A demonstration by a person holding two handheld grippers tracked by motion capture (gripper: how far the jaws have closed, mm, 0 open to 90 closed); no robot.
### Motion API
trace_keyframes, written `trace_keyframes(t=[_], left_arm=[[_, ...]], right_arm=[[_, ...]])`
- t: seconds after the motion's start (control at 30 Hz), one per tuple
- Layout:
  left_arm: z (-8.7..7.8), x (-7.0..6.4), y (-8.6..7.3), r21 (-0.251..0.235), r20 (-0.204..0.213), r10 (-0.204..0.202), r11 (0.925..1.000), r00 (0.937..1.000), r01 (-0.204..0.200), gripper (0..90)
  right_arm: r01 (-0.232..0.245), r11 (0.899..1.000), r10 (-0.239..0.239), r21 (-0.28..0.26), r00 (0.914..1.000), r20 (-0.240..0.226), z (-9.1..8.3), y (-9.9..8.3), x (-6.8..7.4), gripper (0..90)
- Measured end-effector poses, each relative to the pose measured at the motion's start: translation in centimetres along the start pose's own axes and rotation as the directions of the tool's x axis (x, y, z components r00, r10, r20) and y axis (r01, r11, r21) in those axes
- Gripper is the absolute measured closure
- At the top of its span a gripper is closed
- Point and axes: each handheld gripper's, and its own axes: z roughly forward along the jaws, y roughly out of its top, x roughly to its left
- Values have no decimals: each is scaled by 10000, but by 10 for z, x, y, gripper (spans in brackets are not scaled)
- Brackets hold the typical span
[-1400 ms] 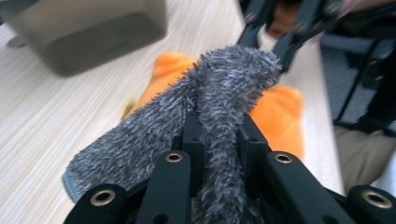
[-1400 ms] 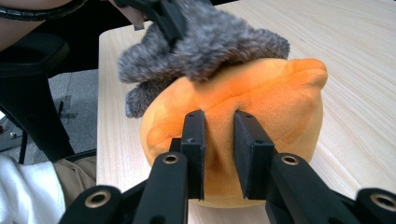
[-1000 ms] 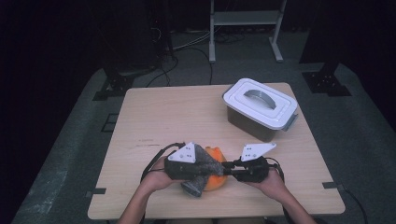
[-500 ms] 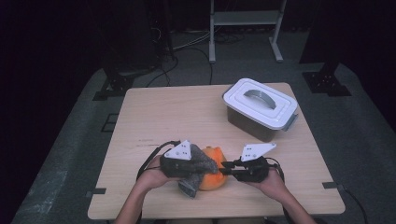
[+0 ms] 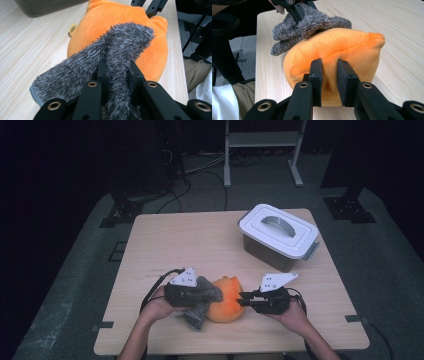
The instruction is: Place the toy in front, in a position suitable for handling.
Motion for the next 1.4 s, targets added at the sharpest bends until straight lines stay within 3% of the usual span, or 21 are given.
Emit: trace_keyframes(t=[0.2,0.4,0.53,0.7,0.83,0.9,1.0,1.13,1.23,1.4], left_arm=[[4,-1,-1,-492,544,-207,9985,9983,234,768],[9,-5,3,-586,909,-128,9981,9958,182,769],[16,-13,9,-539,1300,141,9985,9914,-71,768],[15,-10,7,-597,1290,10,9982,9916,68,766],[11,-5,1,-516,1151,-130,9985,9933,190,766],[9,-1,-4,-589,1099,-387,9972,9932,453,766],[9,5,-12,-855,1262,-842,9918,9884,954,766],[6,10,-16,-1039,1196,-1184,9859,9857,1310,766],[6,13,-18,-1357,1304,-1498,9765,9801,1674,766],[7,8,-11,-1803,1423,-1243,9722,9820,1492,765]], right_arm=[[-160,9998,160,96,9999,-9,-4,-3,-5,702],[-719,9966,702,-397,9966,-433,-9,-2,-11,513],[-623,9977,622,-256,9980,-56,-4,1,-9,452],[-258,9997,256,41,9989,394,-1,-2,-5,493],[-59,9999,52,159,9990,440,-1,-5,-4,512],[-84,9998,75,206,9991,426,-2,-7,-5,515],[-169,9996,160,238,9991,385,-4,-11,-7,516],[-195,9995,185,246,9990,405,-5,-13,-6,514],[-259,9995,251,190,9989,405,-5,-14,-6,512],[-49,9996,39,262,9993,368,-5,-15,-4,519]])
